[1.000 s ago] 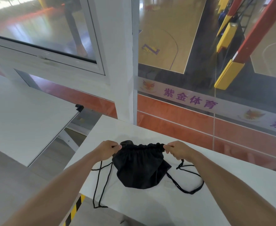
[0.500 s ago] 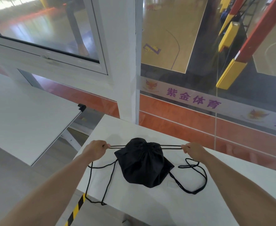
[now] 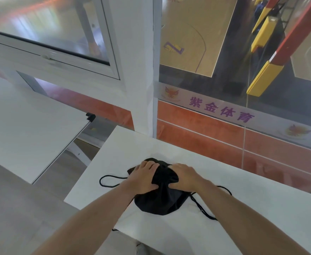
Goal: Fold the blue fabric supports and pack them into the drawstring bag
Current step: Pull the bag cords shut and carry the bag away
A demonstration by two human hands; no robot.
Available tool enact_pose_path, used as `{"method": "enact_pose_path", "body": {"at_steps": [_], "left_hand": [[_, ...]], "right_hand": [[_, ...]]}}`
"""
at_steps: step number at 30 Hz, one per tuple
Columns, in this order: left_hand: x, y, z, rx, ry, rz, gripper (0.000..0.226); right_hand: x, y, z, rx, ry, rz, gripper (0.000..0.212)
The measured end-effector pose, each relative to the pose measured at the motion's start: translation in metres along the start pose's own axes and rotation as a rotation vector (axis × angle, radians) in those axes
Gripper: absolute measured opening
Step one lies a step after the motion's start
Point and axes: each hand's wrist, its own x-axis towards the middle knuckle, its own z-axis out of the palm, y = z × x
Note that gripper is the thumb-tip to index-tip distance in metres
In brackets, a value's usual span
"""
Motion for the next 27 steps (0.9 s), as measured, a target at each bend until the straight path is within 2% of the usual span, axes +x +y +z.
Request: {"method": "enact_pose_path", "body": {"at_steps": [5,8,10,14,16,19,22,27], "left_hand": [[0.008,0.001,0.017,-0.153,0.053,-0.134,0.042],[0.004,0.002,0.006,-0.245,0.131,-0.13,0.029],[0.002,0.008,-0.013,-0.299,0.169,-0.075,0.028],[0.01,0.021,-0.052,-0.406,0.141,0.048,0.021],[0.013,0.03,-0.068,-0.37,0.147,0.135,0.021],[0.009,0.051,-0.087,-0.378,0.133,0.324,0.021],[0.001,0.074,-0.105,-0.333,0.133,0.47,0.022],[-0.01,0.126,-0.119,-0.267,0.125,0.649,0.025]], "right_hand": [[0.012,-0.006,0.03,0.14,0.052,0.076,0.043],[0.004,-0.003,0.023,0.294,0.09,0.101,0.029],[-0.008,-0.006,0.008,0.367,0.116,0.131,0.028],[-0.04,-0.028,-0.03,0.564,0.14,0.189,0.05],[-0.057,-0.036,-0.037,0.505,0.252,0.242,0.056],[-0.086,-0.041,-0.039,0.355,0.457,0.327,0.044],[-0.123,-0.049,-0.047,0.342,0.586,0.395,0.031],[-0.188,-0.052,-0.051,0.37,0.732,0.468,0.033]]}}
